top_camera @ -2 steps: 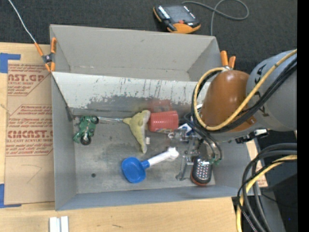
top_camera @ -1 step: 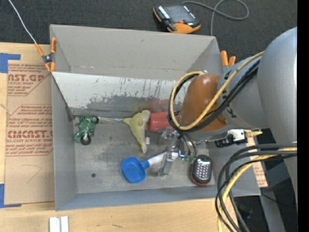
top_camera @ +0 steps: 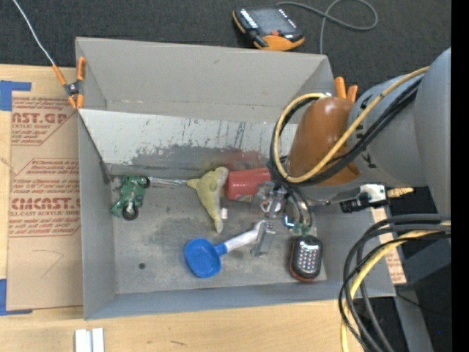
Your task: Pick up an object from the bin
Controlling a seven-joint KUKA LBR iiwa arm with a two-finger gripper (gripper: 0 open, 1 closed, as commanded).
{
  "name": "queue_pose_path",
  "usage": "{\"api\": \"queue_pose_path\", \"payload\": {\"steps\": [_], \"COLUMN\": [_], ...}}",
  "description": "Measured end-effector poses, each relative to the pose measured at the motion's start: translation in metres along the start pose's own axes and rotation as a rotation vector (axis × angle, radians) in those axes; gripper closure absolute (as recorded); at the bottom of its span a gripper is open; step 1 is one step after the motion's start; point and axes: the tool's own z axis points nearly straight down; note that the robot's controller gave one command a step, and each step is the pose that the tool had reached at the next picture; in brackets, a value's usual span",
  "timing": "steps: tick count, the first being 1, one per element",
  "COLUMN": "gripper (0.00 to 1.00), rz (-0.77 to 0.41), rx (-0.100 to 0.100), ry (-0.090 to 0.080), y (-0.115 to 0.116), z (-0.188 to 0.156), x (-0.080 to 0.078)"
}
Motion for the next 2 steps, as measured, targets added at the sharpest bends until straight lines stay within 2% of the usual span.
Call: {"api": "queue_pose_path", "payload": {"steps": [1, 2], "gripper": [0.00, 1.00], "rz": [0.045, 0.044], "rx": [0.000, 0.000], "ry": [0.013, 0.006], "y": [0.0113, 0.0119], "z": [0.0276, 0.0303], "x": [-0.0321, -0.0314]}}
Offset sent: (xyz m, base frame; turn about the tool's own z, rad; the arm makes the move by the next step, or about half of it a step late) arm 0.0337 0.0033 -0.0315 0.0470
